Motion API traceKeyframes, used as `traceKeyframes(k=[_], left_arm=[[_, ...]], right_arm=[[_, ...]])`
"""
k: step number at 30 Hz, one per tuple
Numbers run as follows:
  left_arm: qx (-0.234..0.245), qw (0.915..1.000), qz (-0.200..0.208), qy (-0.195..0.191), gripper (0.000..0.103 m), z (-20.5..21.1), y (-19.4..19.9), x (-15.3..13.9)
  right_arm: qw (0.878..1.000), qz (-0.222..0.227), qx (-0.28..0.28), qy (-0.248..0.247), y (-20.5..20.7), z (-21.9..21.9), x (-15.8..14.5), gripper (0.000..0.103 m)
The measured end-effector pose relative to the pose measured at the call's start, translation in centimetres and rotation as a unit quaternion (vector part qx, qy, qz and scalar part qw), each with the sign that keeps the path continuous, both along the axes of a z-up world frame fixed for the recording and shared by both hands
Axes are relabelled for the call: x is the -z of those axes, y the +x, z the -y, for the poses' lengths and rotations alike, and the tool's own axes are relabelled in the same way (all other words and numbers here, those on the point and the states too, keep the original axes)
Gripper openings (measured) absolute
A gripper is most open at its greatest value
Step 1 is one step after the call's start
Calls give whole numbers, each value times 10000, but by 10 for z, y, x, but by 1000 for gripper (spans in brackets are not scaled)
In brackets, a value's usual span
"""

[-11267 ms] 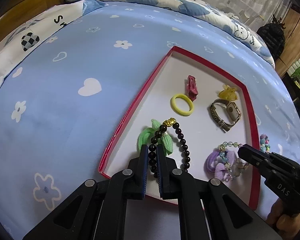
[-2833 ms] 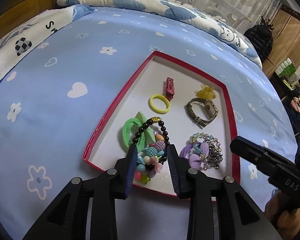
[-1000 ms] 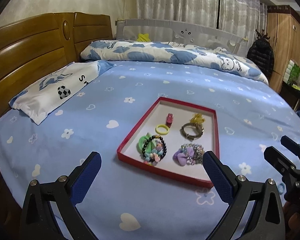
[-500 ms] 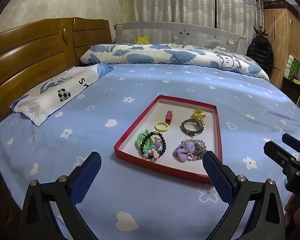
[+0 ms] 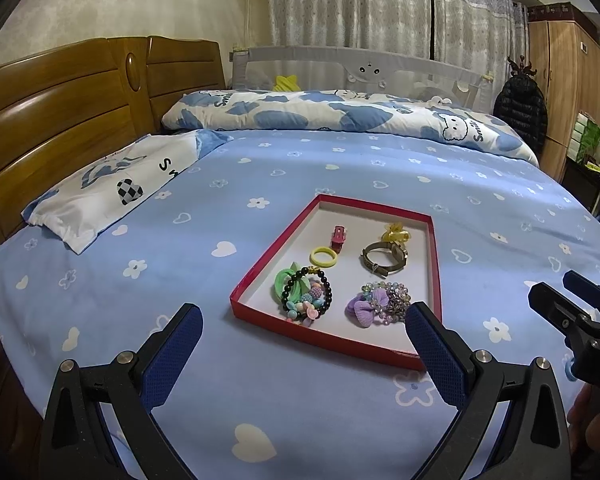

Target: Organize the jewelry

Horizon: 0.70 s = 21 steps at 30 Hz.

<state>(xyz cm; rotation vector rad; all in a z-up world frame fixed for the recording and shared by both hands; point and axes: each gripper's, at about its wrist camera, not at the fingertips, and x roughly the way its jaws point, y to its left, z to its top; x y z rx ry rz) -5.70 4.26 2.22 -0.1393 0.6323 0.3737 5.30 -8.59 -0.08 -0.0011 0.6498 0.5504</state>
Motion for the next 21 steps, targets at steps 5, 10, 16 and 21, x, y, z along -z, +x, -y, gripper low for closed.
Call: traceKeyframes(k=[5, 10, 16, 21], left_arm=[[-9, 10000, 6, 4, 102, 0, 1, 0], [-3, 10000, 7, -2, 102, 1, 0, 0], [-12, 10000, 16, 6, 102, 2, 0, -2], [-23, 10000, 24, 8, 102, 1, 0, -2]], right_arm=[[10000, 8, -3, 3, 0, 0, -1, 103], [10000, 10, -4, 12, 0, 0, -1, 103], [10000, 48, -18, 5, -1, -3, -5, 103], [10000, 45, -26, -6, -1, -3, -5, 103]])
